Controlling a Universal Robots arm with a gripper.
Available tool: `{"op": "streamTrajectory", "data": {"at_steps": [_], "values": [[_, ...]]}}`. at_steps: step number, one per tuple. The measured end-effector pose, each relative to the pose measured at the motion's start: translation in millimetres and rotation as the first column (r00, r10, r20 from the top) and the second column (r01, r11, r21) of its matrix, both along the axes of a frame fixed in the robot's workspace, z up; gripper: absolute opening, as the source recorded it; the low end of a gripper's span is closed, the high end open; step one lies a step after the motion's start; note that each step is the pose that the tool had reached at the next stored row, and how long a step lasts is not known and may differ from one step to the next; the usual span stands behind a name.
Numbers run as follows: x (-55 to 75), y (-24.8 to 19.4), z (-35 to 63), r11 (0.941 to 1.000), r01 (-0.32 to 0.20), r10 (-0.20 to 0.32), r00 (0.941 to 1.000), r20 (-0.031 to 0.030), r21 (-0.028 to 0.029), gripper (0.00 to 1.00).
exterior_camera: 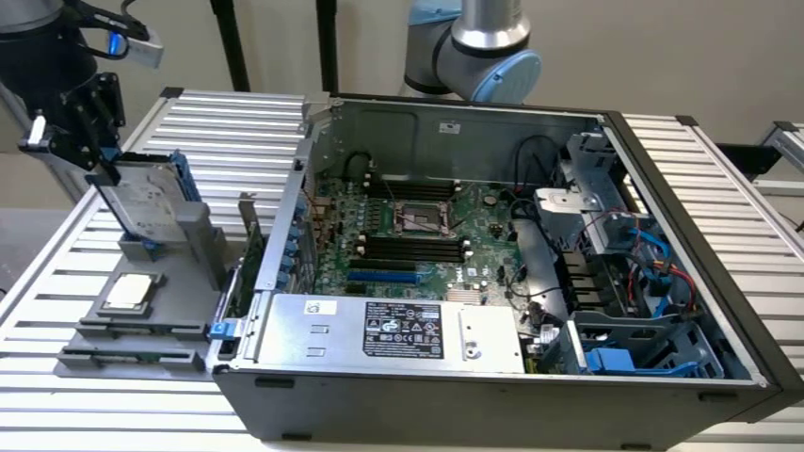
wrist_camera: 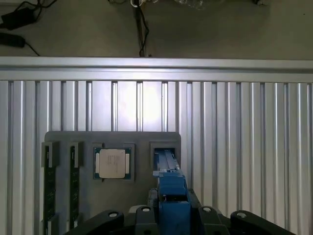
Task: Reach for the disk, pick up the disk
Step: 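Pick up the disk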
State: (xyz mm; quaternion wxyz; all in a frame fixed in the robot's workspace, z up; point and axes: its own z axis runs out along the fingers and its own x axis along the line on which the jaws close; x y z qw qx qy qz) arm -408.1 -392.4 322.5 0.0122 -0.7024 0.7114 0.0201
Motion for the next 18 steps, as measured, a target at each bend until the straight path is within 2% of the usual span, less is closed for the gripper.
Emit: {"op": "streamTrajectory", "data": {"at_steps": [8,18], "values": [[2.1,0.0,26.5,1.0,-0.001,0.001,1.0,0.0018,0.0001,0.33],[12.0,-1.3,71.6,1.0,-0.008,0.008,1.0,0.0018,0.0024,0.33]]}}
